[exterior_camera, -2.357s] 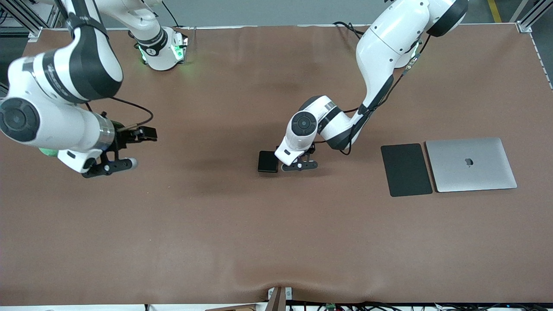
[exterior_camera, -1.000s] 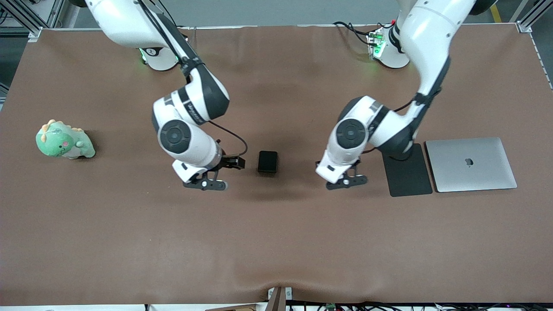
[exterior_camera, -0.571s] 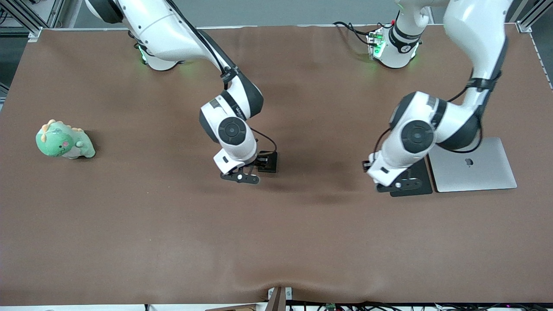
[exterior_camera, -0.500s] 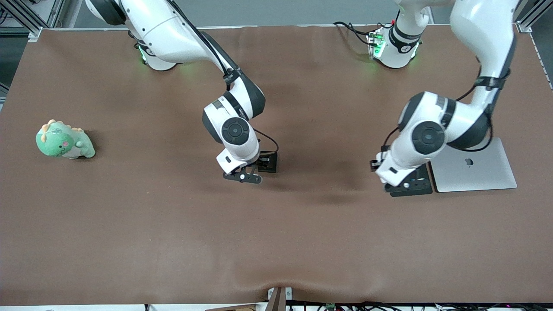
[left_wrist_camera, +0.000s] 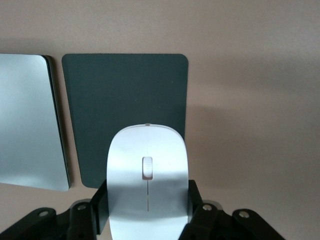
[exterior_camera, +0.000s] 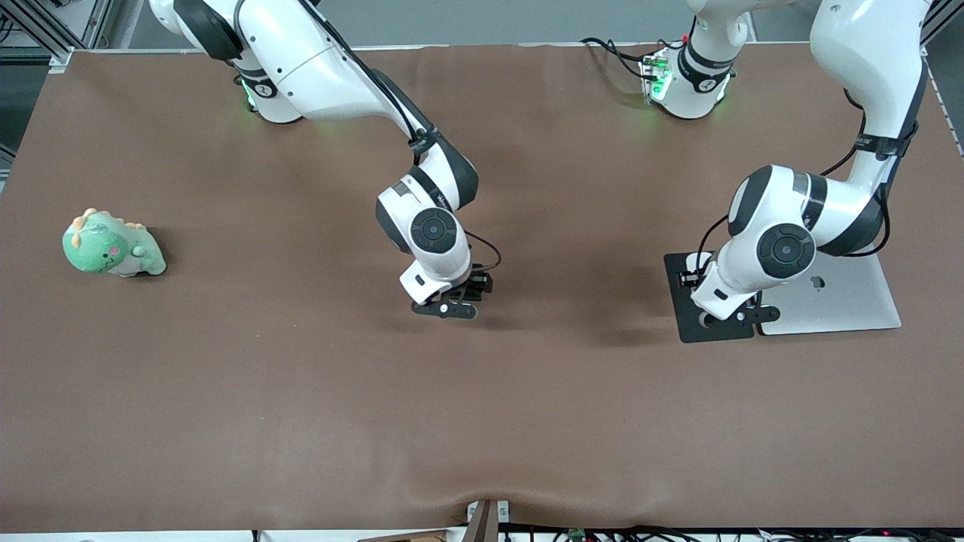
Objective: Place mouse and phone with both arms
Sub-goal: 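Carry the mouse to the pad while the right gripper grasps the phone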
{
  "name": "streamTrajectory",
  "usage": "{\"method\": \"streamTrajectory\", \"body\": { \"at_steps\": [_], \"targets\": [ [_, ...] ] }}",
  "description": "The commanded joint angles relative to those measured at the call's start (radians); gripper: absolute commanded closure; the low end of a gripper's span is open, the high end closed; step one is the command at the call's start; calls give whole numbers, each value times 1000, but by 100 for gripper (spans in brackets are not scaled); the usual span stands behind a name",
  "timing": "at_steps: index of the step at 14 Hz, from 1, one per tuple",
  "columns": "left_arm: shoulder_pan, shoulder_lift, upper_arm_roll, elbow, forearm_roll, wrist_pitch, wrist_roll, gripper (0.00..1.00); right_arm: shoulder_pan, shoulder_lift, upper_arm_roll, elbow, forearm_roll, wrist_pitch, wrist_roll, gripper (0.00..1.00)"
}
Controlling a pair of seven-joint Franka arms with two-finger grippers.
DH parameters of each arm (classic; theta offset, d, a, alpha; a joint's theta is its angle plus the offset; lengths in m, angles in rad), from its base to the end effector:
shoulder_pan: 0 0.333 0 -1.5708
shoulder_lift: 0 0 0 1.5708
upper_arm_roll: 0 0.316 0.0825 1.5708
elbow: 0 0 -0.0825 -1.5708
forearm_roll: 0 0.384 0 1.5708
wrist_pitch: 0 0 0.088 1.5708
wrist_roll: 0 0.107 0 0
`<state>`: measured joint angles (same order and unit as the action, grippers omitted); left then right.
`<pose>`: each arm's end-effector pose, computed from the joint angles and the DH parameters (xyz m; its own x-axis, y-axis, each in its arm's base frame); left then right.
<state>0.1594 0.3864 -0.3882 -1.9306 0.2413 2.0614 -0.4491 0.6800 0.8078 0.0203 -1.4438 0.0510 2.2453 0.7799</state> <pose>0.5830 -0.1140 0.2841 0.9782 0.1026 -0.1803 0.0796 -0.9882 -0.1305 0.5537 0.4651 0.2068 0.9922 -0.1167 -0.0433 -0.1182 -0.9924 -0.0335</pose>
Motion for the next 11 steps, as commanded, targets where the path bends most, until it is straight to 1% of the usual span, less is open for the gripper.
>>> {"method": "streamTrajectory", "body": {
  "at_steps": [1, 3, 5, 9, 11],
  "targets": [
    [66, -6, -15, -60, 18, 87, 47, 46, 19, 56, -10, 75, -22, -6, 16, 0],
    [104, 5, -15, -109, 18, 185, 90, 46, 24, 63, -10, 74, -60, -3, 21, 0],
    [117, 25, -15, -146, 18, 279, 107, 46, 24, 65, -8, 71, -63, -1, 22, 0],
    [137, 55, -15, -168, 21, 348, 112, 46, 27, 73, -8, 68, -57, 0, 31, 0],
    [146, 72, -11, -174, 21, 385, 147, 46, 27, 77, -8, 68, -56, 19, 50, 0]
  ]
}}
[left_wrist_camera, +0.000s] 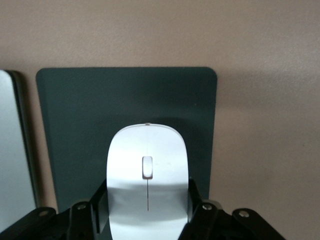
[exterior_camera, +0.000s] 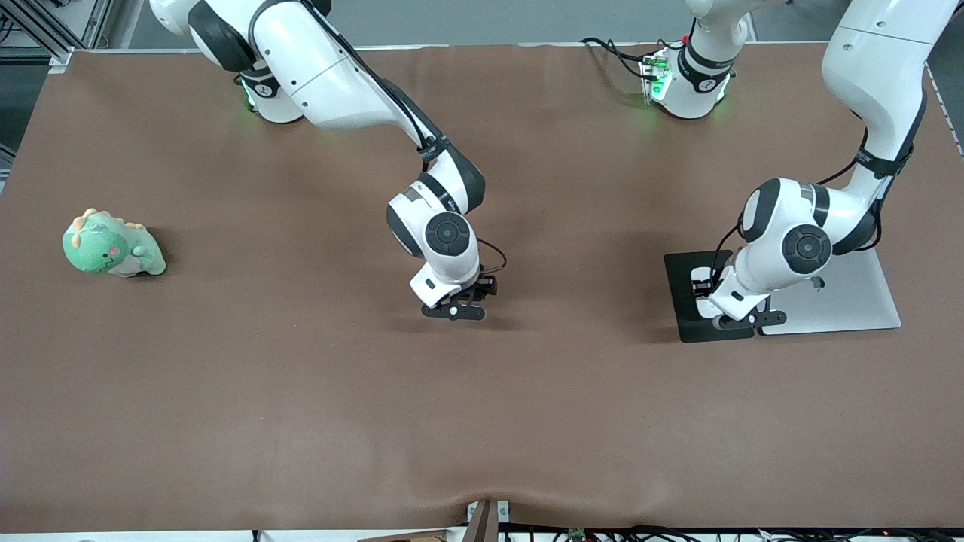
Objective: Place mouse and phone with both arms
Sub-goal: 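Lower the mouse onto the pad and open the left gripper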
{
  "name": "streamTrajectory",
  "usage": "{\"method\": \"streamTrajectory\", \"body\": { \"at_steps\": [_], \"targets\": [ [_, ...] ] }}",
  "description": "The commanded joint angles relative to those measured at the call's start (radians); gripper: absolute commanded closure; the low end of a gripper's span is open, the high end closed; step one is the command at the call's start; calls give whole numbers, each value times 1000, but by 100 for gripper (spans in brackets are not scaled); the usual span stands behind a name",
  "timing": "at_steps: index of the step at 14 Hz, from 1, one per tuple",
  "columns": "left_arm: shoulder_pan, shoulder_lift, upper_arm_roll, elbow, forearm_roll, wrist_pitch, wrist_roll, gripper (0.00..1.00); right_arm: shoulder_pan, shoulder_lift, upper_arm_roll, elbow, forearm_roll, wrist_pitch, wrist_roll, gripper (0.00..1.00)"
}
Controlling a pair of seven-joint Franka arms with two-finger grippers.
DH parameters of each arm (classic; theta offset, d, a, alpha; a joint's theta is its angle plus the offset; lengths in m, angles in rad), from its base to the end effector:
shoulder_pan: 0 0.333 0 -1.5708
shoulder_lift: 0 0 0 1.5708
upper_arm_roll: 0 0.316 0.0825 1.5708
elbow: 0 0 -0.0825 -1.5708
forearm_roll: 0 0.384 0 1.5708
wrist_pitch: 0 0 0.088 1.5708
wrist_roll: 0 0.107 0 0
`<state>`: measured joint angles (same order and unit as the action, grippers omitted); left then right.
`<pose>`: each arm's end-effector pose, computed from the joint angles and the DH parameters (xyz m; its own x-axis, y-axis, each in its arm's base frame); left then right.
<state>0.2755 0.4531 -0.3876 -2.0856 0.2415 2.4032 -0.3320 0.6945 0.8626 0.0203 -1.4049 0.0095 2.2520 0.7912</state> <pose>0.5719 -0.0624 0.2121 0.9941 0.0607 -0.0896 0.0602 -0.9982 -0.0085 0.5511 0.4749 0.1845 0.9956 -0.0892 -0.0271 -0.0894 -0.9960 -0.0049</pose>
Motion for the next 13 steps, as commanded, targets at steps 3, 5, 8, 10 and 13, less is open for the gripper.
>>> {"method": "streamTrajectory", "body": {
  "at_steps": [3, 5, 8, 10, 13],
  "targets": [
    [65, 21, -13, -17, 24, 57, 89, 45, 17, 32, -6, 27, -8, 52, 56, 0],
    [76, 35, -13, -17, 24, 71, 96, 45, 19, 33, -8, 27, -6, 55, 56, 0],
    [76, 50, -13, -17, 24, 100, 96, 41, 26, 32, -6, 24, -5, 50, 59, 0],
    [76, 58, -11, -16, 28, 102, 97, 38, 36, 32, -6, 21, -5, 47, 66, 0],
    [77, 59, -11, -14, 38, 108, 96, 20, 39, 29, -8, 11, -16, 43, 69, 0]
  ]
}}
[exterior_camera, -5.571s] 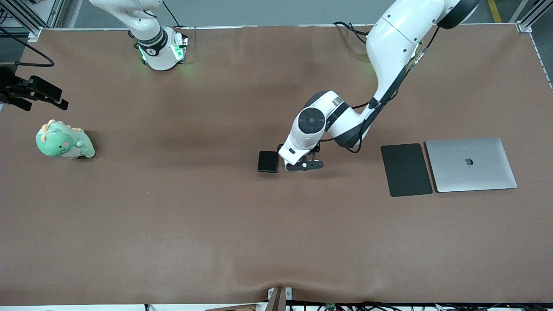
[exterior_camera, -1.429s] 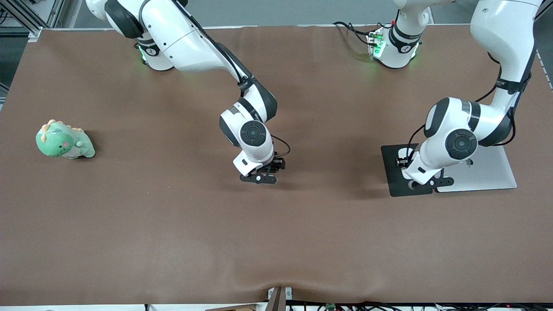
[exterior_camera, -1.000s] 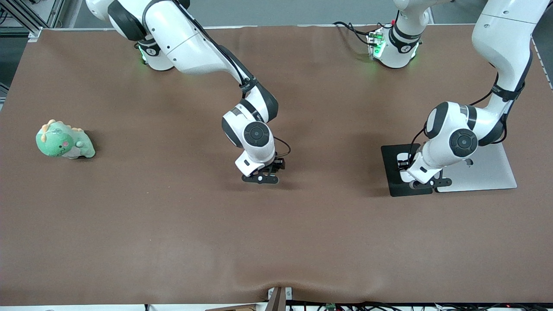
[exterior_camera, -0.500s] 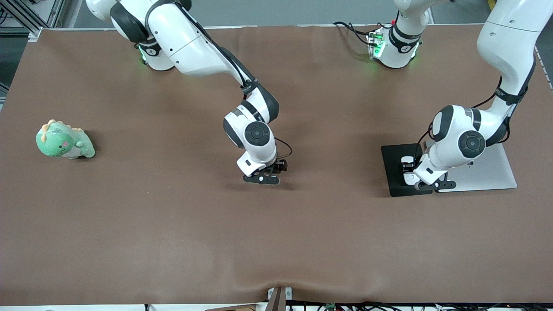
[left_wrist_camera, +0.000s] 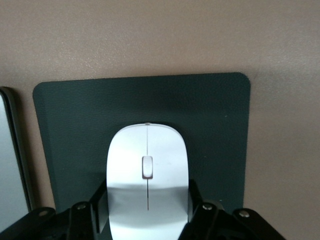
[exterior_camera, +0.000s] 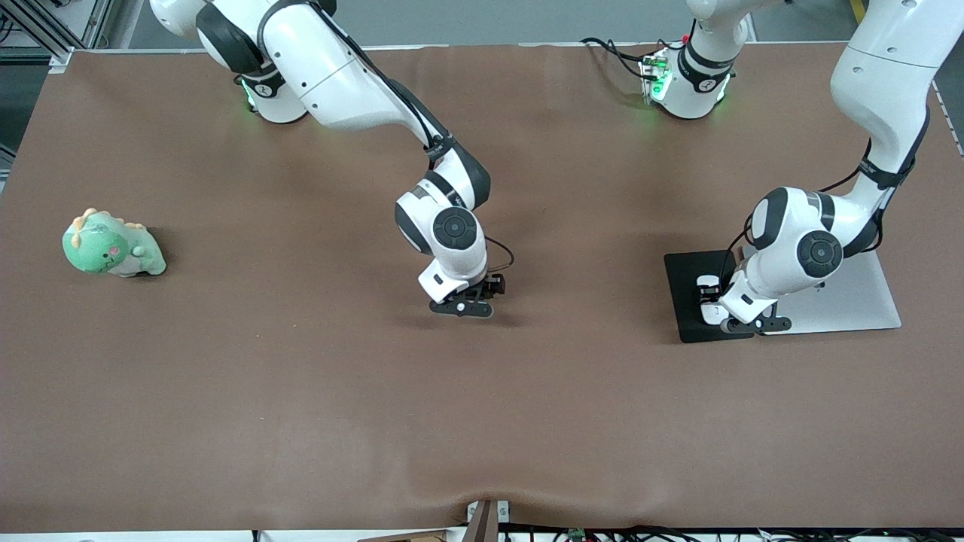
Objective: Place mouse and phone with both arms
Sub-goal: 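Lower the mouse onto the pad and open the left gripper, then carry the phone toward the plush while the left gripper withdraws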
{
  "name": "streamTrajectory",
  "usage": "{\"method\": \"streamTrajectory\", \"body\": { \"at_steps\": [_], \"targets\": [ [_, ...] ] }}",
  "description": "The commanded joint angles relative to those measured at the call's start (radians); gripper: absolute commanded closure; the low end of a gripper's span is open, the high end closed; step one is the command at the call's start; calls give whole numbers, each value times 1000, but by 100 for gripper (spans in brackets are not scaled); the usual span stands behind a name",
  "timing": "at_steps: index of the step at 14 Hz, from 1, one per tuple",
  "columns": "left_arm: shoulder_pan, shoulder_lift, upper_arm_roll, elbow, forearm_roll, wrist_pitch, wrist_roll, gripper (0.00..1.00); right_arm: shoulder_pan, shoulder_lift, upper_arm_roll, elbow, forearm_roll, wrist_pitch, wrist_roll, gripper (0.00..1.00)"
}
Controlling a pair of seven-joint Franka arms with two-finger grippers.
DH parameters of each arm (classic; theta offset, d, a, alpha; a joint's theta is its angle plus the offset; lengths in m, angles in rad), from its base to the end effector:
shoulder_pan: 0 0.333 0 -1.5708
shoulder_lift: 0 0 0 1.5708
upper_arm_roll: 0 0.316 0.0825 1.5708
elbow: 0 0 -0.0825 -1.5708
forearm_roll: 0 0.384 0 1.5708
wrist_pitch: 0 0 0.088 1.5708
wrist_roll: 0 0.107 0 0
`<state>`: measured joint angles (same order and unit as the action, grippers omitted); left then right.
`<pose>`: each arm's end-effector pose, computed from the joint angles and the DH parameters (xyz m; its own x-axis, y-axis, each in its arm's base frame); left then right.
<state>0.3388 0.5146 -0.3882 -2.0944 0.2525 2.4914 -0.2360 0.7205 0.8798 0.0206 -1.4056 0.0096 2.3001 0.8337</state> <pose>0.5733 -0.0316 0.1833 0.9974 0.0173 -0.0696 0.0196 -0.9992 0.0336 0.5402 0.4906 0.1759 0.9943 -0.1062 -0.0073 -0.1064 -0.9940 -0.0264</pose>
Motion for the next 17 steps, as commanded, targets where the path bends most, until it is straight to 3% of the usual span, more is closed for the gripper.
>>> {"method": "streamTrajectory", "body": {
  "at_steps": [1, 4, 5, 6, 10, 12, 15, 17],
  "targets": [
    [15, -7, -11, -4, 27, 18, -8, 0, 13, 11, -8, 7, -17, -5, 27, 0],
    [35, -51, -15, 13, 28, -2, -3, 0, 13, 10, -10, 4, -22, -4, 19, 1],
    [34, -86, -17, 26, 24, -40, -6, 0, 11, 10, -8, 4, -20, -4, 25, 79],
    [32, -106, -23, 68, 16, -124, -5, 0, 13, 8, -8, 4, -20, -5, 27, 87],
    [37, -152, -73, 359, 10, -575, 3, 0, -13, -45, -13, -3, -20, -28, 10, 92],
    [32, -189, -73, 500, -22, -704, -2, 0, -70, -125, -14, -4, -20, -109, 13, 100],
    [38, -205, -77, 695, -32, -925, 10, 0, -173, -264, -14, -56, -19, -179, 12, 100],
    [35, -224, -78, 731, -76, -1018, 29, 0, -248, -352, -14, -148, -20, -174, -23, 100]
  ]
}}
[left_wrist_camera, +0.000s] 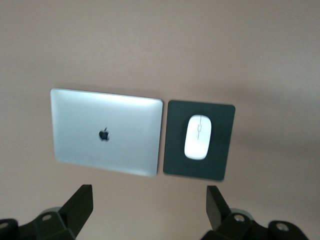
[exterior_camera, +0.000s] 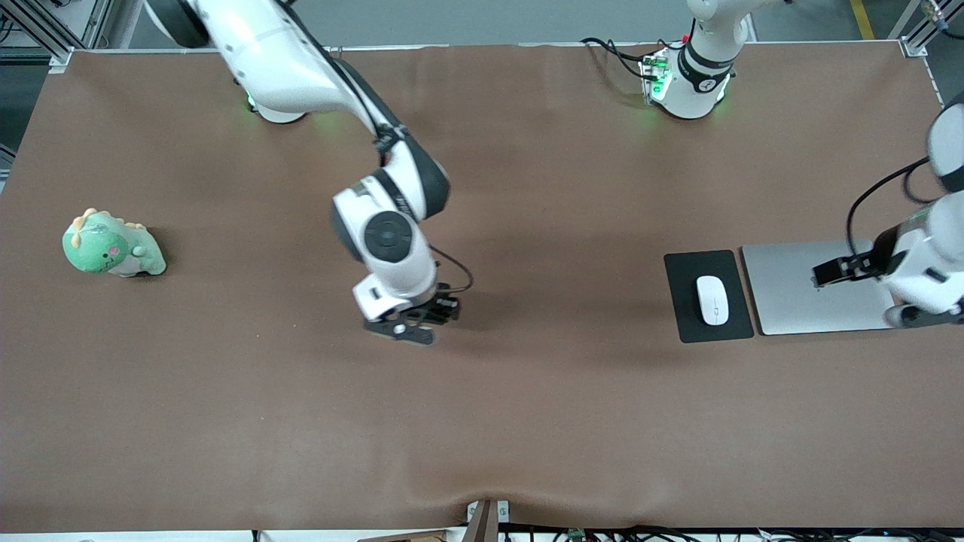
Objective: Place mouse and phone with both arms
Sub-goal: 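Carry the phone toward the plush while the left gripper withdraws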
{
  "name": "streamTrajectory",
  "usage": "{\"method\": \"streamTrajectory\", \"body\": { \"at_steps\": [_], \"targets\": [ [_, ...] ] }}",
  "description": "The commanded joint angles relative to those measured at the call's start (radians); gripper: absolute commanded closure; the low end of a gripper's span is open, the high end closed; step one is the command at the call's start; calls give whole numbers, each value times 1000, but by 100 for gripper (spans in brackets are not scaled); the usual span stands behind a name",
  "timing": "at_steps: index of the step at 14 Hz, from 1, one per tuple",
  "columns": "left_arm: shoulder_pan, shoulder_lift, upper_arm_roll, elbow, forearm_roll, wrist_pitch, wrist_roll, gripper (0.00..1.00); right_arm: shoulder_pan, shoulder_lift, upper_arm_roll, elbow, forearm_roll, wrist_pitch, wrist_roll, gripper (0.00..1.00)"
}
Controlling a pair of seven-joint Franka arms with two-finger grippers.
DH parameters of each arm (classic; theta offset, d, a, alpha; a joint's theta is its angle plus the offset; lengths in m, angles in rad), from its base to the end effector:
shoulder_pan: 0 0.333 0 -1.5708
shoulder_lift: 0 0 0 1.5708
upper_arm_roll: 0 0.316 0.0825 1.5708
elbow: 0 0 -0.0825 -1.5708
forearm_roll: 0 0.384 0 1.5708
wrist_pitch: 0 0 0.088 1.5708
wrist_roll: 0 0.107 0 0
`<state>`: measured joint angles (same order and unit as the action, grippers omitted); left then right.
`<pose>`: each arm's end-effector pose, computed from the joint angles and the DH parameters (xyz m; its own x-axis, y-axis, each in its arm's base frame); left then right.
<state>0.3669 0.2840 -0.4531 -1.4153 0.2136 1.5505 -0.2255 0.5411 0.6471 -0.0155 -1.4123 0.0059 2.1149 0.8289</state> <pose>0.6269 0.0050 0.5422 0.9849 0.1435 -0.0973 0.1322 -0.9846 -0.1141 0.6284 0.3674 0.3261 0.9535 -0.2987 0.0406 -0.2973 -0.9540 -0.0382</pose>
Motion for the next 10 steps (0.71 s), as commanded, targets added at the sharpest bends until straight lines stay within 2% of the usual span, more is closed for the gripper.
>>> {"method": "streamTrajectory", "body": {
  "at_steps": [1, 5, 8, 10],
  "targets": [
    [6, -35, -12, 50, -65, -82, 18, 0, -110, -156, 22, -184, -15, 14, -63, 100],
    [3, -123, -12, 47, -112, -102, 6, 0, -297, -294, 23, -379, -12, 22, -342, 100],
    [1, -152, -13, 45, -111, -118, 17, 0, -446, -311, 23, -448, -12, 48, -543, 100],
    [1, -173, -9, 44, -111, -119, 21, 0, -516, -313, 22, -511, -12, 123, -653, 100]
  ]
}}
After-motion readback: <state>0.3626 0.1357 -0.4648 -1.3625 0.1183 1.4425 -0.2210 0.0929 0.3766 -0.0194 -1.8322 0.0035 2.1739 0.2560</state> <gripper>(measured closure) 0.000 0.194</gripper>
